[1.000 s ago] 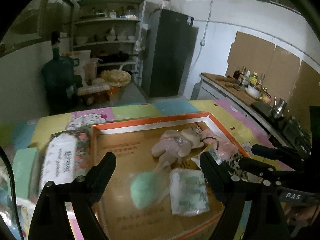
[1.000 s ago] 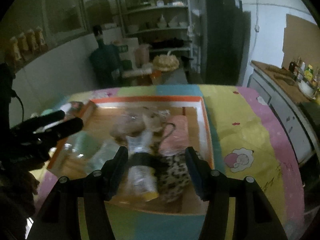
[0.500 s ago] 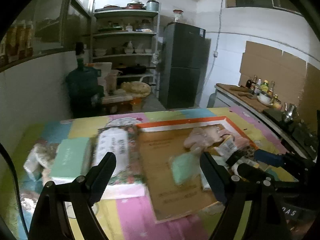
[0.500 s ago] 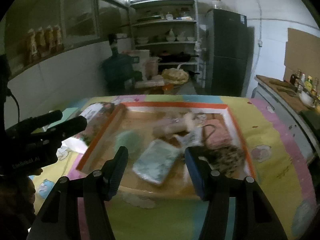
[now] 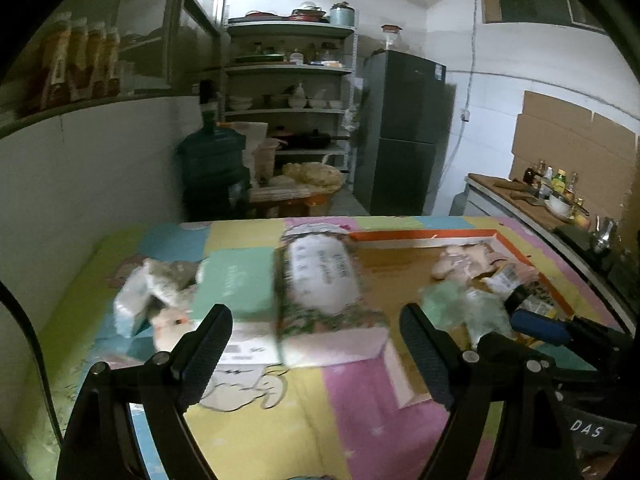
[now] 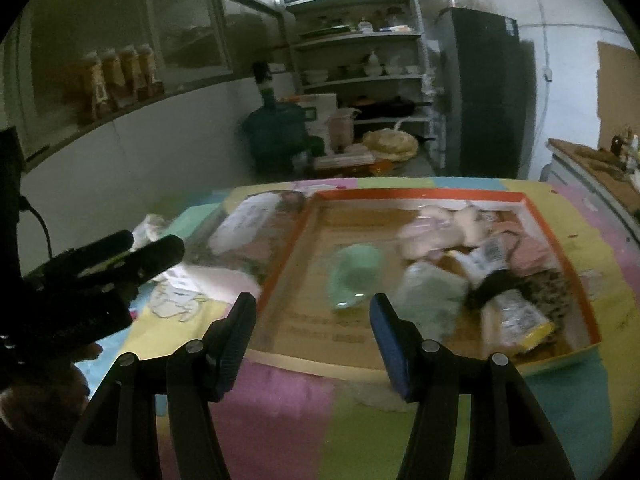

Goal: Organize soft objects
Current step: 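Move both grippers back to the pile beside the tray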

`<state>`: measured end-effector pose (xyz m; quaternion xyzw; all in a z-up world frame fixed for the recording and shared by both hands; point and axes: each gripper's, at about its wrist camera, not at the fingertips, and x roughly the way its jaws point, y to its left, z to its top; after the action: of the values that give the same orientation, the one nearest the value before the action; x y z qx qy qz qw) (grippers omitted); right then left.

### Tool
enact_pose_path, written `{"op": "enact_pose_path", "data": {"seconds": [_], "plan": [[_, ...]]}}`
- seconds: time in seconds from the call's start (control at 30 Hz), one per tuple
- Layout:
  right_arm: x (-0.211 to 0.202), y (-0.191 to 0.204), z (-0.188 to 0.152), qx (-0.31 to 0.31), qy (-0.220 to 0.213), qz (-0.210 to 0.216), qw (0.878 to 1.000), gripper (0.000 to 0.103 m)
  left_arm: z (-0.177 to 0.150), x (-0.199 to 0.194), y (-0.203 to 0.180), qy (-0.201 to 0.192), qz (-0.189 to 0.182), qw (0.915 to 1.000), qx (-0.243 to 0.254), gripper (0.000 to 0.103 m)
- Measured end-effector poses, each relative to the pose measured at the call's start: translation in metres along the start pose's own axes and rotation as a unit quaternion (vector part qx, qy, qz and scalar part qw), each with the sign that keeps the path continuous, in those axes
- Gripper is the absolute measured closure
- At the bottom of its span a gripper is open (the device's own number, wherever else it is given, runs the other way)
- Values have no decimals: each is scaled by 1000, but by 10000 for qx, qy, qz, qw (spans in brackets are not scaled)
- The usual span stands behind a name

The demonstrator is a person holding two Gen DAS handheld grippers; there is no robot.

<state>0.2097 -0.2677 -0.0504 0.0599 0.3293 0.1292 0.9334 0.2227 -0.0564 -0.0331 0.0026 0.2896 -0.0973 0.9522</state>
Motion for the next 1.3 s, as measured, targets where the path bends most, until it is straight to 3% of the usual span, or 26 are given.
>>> {"op": "enact_pose_path", "data": {"seconds": [0.43, 0.67, 0.93, 1.17, 1.3], "plan": [[14, 57, -12, -219, -72, 426, 9988, 42, -27, -27, 57, -91, 279, 9993, -246, 18], [32, 97, -18, -573, 107, 852, 9947, 42, -50, -52, 102, -295, 670, 9958, -552, 18], [58, 141, -24, -950, 414, 1181, 9876, 42, -74, -61, 148, -226, 994, 9908, -890, 18], [86, 180, -20, -1402, 602, 1406, 9782, 42, -89, -64, 179, -224, 1192, 9853, -1199, 18], [106, 207, -10, -1917, 738, 1673, 9643, 42, -92, -65, 194, -245, 1308, 9832, -1250, 18]]}}
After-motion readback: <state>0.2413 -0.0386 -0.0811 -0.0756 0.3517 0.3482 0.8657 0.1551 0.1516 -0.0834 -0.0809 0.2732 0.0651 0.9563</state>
